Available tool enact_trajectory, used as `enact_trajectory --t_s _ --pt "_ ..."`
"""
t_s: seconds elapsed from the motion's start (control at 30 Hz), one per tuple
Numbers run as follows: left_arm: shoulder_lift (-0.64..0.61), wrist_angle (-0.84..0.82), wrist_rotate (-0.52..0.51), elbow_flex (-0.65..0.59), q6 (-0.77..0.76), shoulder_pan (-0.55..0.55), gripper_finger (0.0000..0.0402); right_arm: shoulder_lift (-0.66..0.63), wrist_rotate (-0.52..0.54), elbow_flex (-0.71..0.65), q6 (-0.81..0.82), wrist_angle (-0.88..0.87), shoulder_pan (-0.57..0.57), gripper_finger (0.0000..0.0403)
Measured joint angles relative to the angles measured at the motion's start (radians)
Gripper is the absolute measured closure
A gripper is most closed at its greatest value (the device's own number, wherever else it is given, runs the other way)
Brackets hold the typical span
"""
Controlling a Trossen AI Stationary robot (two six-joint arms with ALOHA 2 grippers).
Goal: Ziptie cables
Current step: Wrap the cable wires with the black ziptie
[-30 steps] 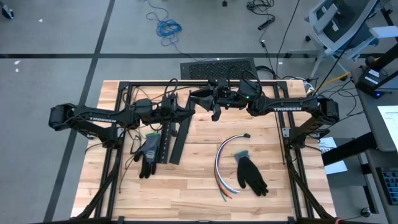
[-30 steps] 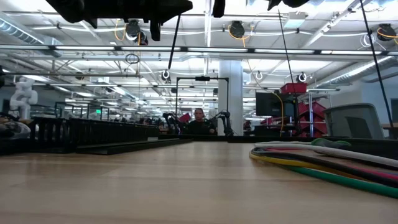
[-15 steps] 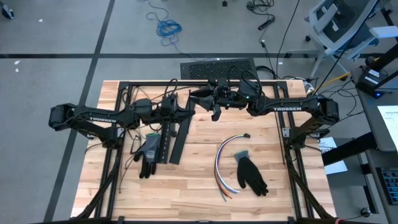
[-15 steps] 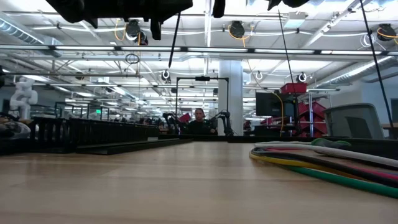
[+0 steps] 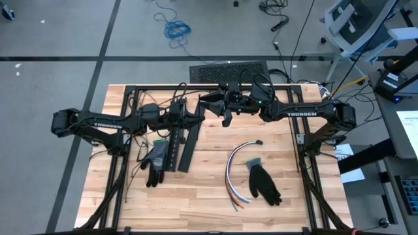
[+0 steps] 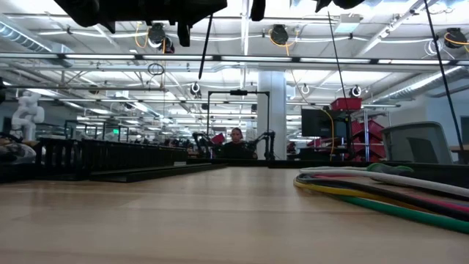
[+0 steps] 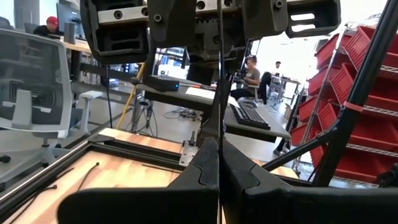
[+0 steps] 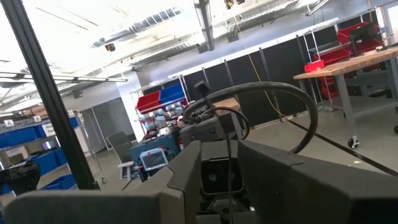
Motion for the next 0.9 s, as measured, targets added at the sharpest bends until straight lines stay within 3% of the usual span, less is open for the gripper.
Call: enact_trajectory --t_s 0.9 --pt "0.0 -0.002 0.039 0.0 -0.028 0.001 0.0402 0.0 0.0 0.0 0.0 0.014 0.0 0.0305"
